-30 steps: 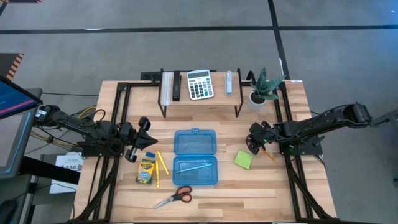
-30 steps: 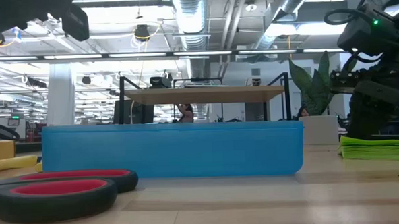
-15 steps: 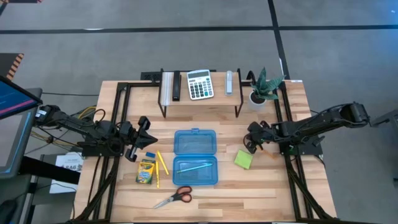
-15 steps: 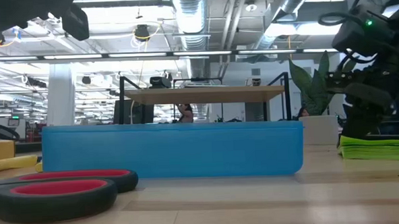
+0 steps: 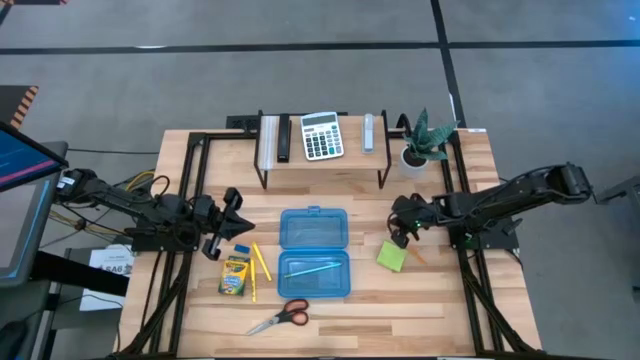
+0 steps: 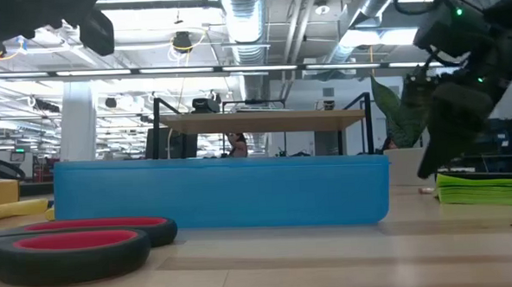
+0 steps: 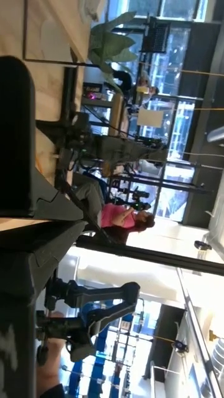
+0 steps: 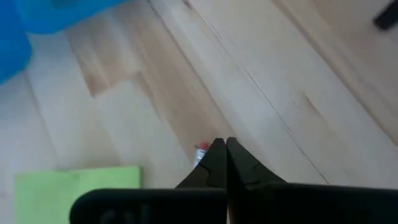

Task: Pack school essentials
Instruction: Put the yellow pencil into the blue supply box, then put the yellow pen into the blue supply box

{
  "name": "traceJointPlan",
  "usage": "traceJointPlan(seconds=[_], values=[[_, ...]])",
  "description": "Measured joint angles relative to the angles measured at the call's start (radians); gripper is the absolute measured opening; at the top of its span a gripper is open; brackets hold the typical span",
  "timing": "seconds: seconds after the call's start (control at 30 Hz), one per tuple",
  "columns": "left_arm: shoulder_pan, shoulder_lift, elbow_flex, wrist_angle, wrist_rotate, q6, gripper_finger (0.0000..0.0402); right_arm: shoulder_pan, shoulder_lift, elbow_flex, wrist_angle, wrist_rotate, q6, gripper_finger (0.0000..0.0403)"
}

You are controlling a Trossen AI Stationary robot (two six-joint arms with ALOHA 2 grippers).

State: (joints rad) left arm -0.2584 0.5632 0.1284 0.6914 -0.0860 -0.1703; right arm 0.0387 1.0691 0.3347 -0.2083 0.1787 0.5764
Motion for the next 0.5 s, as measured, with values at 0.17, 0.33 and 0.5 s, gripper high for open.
traceJointPlan(seconds=[0.17,0.33,0.5], values=[[0.0,0.0,0.0,-0.003,0.0,-0.008,0.0,0.0,-0.001,0.051,0.003,-0.007,-0.026,0.0001],[0.0,0.0,0.0,0.001,0.003,-0.002,0.0,0.0,-0.002,0.097,0.006,-0.027,-0.071,0.0003],[0.0,0.0,0.0,0.031,0.022,0.005,0.0,0.0,-0.002,0.106,0.042,-0.069,-0.088,0.0035]])
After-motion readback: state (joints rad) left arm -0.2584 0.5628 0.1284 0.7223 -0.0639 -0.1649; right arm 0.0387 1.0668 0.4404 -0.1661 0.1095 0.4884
